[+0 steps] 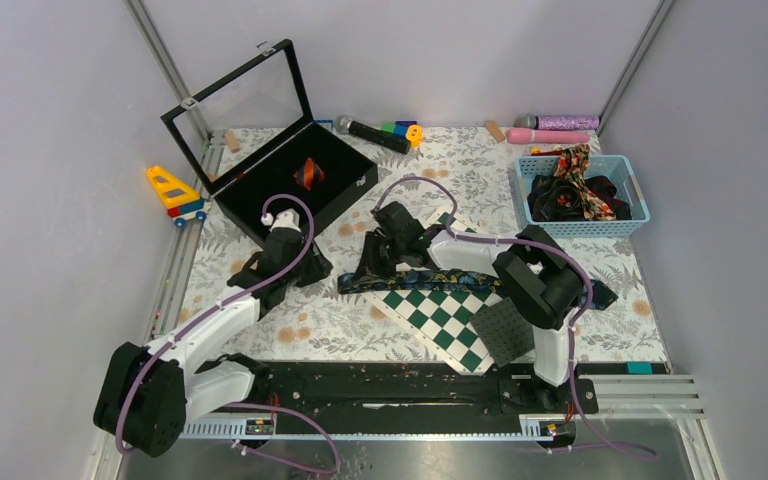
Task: Roll the ties
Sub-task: Roll the tie at the center of the board.
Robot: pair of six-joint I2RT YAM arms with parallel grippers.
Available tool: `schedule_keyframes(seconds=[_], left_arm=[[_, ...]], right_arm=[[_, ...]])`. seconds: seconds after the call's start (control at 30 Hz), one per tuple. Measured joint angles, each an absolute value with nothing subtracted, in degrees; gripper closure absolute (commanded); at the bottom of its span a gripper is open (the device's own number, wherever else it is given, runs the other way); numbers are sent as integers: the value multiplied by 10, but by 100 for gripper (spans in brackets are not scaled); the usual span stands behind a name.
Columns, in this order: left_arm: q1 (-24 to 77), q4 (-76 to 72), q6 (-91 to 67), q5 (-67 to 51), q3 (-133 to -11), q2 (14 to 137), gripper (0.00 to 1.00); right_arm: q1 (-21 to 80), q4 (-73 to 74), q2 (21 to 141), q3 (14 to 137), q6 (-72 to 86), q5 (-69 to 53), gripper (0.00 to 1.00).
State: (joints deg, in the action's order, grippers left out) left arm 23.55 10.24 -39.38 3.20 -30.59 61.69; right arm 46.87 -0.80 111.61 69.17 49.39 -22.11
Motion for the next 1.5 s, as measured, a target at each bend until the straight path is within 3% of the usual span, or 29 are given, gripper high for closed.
schedule_keyframes(seconds=[0.7, 1.5], left_arm=[[236, 62, -387, -23, -284, 627, 54], [236, -80, -395, -88, -200, 669, 47]], right_arm=[[469, 28, 1131, 692, 476, -199, 84], [469, 36, 1134, 696, 474, -199, 83]])
